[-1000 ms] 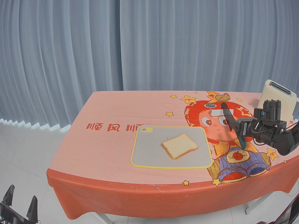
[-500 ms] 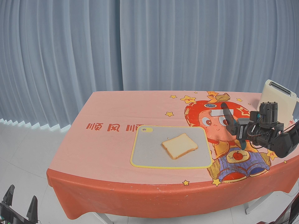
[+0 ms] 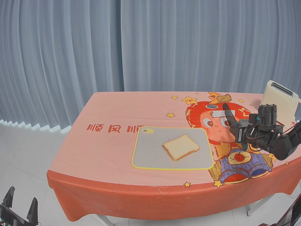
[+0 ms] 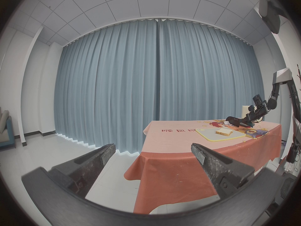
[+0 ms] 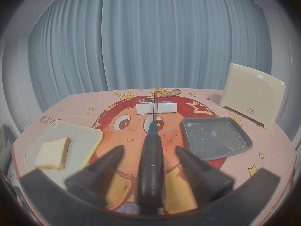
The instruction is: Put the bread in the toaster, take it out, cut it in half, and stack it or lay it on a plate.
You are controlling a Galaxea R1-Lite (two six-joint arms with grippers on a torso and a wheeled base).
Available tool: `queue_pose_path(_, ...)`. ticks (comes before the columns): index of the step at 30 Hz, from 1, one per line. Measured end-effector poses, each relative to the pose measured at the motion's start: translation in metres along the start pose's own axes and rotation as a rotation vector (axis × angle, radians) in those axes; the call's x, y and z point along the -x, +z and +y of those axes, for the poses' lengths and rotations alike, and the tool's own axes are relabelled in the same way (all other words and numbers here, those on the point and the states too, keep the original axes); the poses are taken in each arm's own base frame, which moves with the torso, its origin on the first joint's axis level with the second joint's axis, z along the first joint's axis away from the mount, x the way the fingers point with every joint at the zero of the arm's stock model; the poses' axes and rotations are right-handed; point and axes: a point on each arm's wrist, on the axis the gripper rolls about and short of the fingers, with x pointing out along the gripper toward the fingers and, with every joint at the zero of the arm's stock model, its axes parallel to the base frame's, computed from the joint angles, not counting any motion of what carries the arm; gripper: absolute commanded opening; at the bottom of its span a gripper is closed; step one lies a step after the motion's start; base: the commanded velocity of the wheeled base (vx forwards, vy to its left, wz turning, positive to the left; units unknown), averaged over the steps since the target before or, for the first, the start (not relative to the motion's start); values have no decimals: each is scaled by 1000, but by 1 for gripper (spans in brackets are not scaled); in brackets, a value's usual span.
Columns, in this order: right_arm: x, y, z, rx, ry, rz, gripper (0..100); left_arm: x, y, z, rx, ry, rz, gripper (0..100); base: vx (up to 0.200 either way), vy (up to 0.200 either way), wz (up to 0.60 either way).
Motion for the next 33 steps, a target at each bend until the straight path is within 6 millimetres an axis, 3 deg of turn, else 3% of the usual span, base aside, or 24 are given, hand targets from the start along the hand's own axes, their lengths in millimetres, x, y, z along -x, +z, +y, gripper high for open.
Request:
queue_pose_path(15,7,8,0,-4,3,-31,0,0,0,0,0,0,0,100,0,0,0)
queue_pose_path(26,36,30,0,-10,21,-139,0,0,0,0,0,0,0,100,0,0,0)
queue_pose_path(33,58,31,9,6,72,-161,0,0,0,0,0,0,0,100,0,0,0)
